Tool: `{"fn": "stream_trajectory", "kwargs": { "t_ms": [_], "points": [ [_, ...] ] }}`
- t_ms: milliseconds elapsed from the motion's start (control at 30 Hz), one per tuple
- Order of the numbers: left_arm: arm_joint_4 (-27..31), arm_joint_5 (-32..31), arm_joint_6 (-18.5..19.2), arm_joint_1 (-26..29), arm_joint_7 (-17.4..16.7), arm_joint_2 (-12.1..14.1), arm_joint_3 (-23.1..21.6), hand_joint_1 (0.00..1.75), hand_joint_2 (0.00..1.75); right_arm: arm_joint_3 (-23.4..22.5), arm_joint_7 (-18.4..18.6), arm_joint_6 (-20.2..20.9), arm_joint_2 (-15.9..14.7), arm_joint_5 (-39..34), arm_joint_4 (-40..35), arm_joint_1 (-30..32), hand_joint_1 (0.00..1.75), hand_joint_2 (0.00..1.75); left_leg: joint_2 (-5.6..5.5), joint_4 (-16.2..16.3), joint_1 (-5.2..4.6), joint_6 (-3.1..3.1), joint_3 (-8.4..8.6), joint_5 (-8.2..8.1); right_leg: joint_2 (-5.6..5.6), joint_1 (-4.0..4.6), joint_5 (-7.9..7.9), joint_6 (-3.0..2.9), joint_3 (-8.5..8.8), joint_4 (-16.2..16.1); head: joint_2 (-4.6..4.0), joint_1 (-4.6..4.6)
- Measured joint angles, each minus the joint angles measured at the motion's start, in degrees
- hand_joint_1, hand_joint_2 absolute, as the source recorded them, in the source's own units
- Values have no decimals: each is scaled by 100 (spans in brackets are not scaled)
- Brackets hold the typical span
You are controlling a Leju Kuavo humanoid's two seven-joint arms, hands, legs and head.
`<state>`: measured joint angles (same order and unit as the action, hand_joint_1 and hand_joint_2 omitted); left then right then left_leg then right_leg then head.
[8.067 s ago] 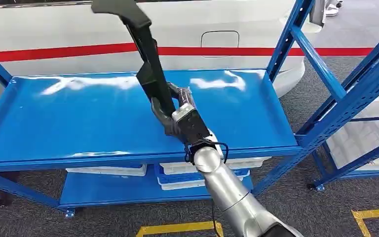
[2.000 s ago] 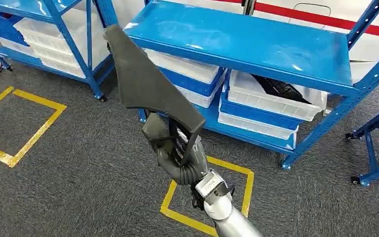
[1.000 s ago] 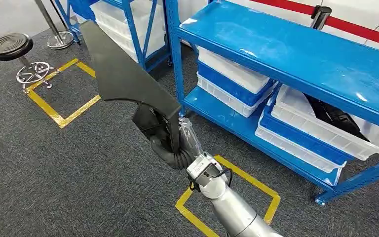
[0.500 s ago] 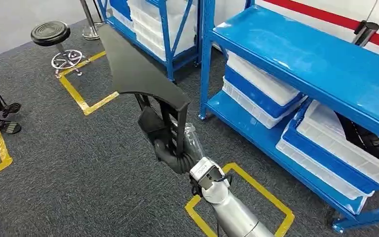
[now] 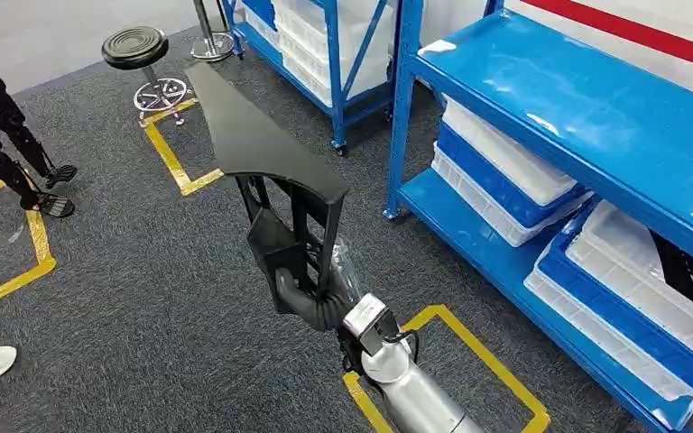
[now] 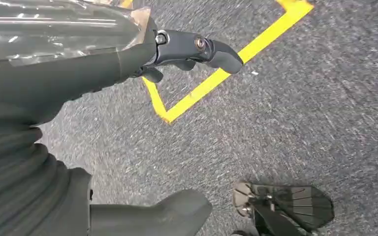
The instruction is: Take the parts from the cabinet and place them on the table.
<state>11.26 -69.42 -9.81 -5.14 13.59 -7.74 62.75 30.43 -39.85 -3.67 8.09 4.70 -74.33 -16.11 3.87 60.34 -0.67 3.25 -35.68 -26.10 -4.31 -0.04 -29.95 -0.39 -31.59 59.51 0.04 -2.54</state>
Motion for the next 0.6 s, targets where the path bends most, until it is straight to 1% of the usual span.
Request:
{"fn": "stream_trajectory", "kwargs": {
  "t_ms": [33, 67, 100, 133, 167, 200, 233, 267, 300, 333, 367, 400, 433, 467, 500, 533, 567, 600],
  "points": [
    [4, 35, -24, -25, -22, 15, 28, 0, 175, 33, 0, 17, 28, -11, 42, -48, 175, 175, 147, -54, -34, 52, 26, -40, -67, 57, -2, 8, 2, -19, 0, -7],
    [4, 48, -46, -44, -28, 7, 59, 0, 175, 67, -7, 39, 50, -22, 87, -89, 175, 175, 50, -92, -86, 60, 18, -26, -129, -1, 1, 13, 5, -36, 0, 11],
    [4, 57, -59, -44, -57, 9, 72, 0, 175, 92, -2, 68, 72, -30, 122, -102, 175, 175, -5, -110, -93, 78, 12, -12, -196, -16, 2, 15, 22, -63, 0, 9],
    [4, 63, -68, -41, -92, 11, 85, 0, 175, 118, -2, 81, 118, -48, 149, -131, 175, 175, -69, -171, -103, 112, 22, 18, -247, 0, 9, 25, 61, -122, 0, 13],
    [7, 63, -83, -41, -120, 17, 96, 0, 175, 146, -2, 107, 177, -55, 157, -163, 175, 175, -160, -405, -35, 122, 181, 131, -275, 69, -27, 32, 63, -133, 0, 15],
    [0, 65, -92, -40, -144, -31, 107, 0, 175, 157, -2, 131, 179, -70, 188, -208, 175, 175, -198, -519, -24, 71, 256, 188, -12, 31, -83, 36, 54, -18, -2, -2],
    [0, 65, -107, -51, -164, -39, 118, 0, 175, 170, -13, 155, 186, -76, 203, -283, 175, 175, -270, -573, 6, 105, 283, 237, 231, 13, -242, 7, -98, 332, -2, 2],
    [0, 65, -116, -63, -174, -52, 122, 0, 175, 172, -9, 179, 175, -80, 220, -325, 175, 175, -352, -577, 10, 104, 279, 239, 343, -3, -401, -8, -301, 750, -2, -13],
    [0, 63, -138, -65, -190, -77, 127, 0, 175, 172, -2, 190, 151, -85, 247, -327, 175, 175, -444, -575, 16, 99, 277, 235, 387, -17, -549, -9, -518, 1169, -2, -9],
    [0, 63, -157, -63, -192, -107, 135, 0, 175, 172, 0, 199, 127, -96, 273, -329, 175, 175, -544, -572, 23, 91, 276, 230, 408, -38, -627, 25, -717, 1506, -2, -11],
    [-2, 50, -162, -51, -194, -118, 144, 0, 175, 172, 0, 208, 113, -103, 286, -329, 175, 175, -625, -566, 36, 76, 277, 226, 410, -58, -585, 83, -768, 1538, -2, -9],
    [-2, 35, -162, -41, -188, -138, 142, 0, 175, 172, 0, 210, 98, -105, 286, -329, 175, 175, -707, -549, 54, 53, 279, 215, 412, -79, -436, 168, -687, 1306, -2, -11],
    [-2, 26, -162, -34, -170, -153, 142, 0, 175, 172, 0, 210, 81, -116, 286, -333, 175, 175, -792, -509, 81, 11, 277, 194, 421, -114, -203, 271, -494, 854, -2, -9],
    [-2, -4, -157, -32, -144, -157, 142, 0, 175, 172, 0, 205, 65, -118, 284, -333, 175, 175, -867, -430, 112, -49, 263, 152, 495, -166, 49, 368, -243, 303, -2, -11],
    [0, -35, -140, -29, -103, -149, 142, 0, 175, 172, 0, 166, 35, -116, 280, -322, 175, 175, -932, -321, 128, -135, 215, 93, 710, -225, 130, 405, -113, -33, -2, -18],
    [-2, -72, -109, -35, -72, -120, 138, 0, 175, 177, 2, 133, 15, -98, 256, -291, 175, 175, -1005, -198, 102, -198, 131, 38, 743, -201, 118, 306, -111, -26, -2, -26],
    [0, -81, -94, -31, -46, -120, 135, 0, 175, 168, 11, 107, -13, -96, 225, -240, 175, 175, -1021, -201, 109, -215, 93, 42, 700, -167, 111, 209, -121, 37, -2, -11],
    [0, -85, -59, -13, -15, -114, 133, 0, 175, 159, 20, 54, -31, -81, 170, -178, 175, 175, -1044, -208, 124, -229, 78, 49, 672, -141, 118, 159, -139, 40, -2, -15]
  ]
}}
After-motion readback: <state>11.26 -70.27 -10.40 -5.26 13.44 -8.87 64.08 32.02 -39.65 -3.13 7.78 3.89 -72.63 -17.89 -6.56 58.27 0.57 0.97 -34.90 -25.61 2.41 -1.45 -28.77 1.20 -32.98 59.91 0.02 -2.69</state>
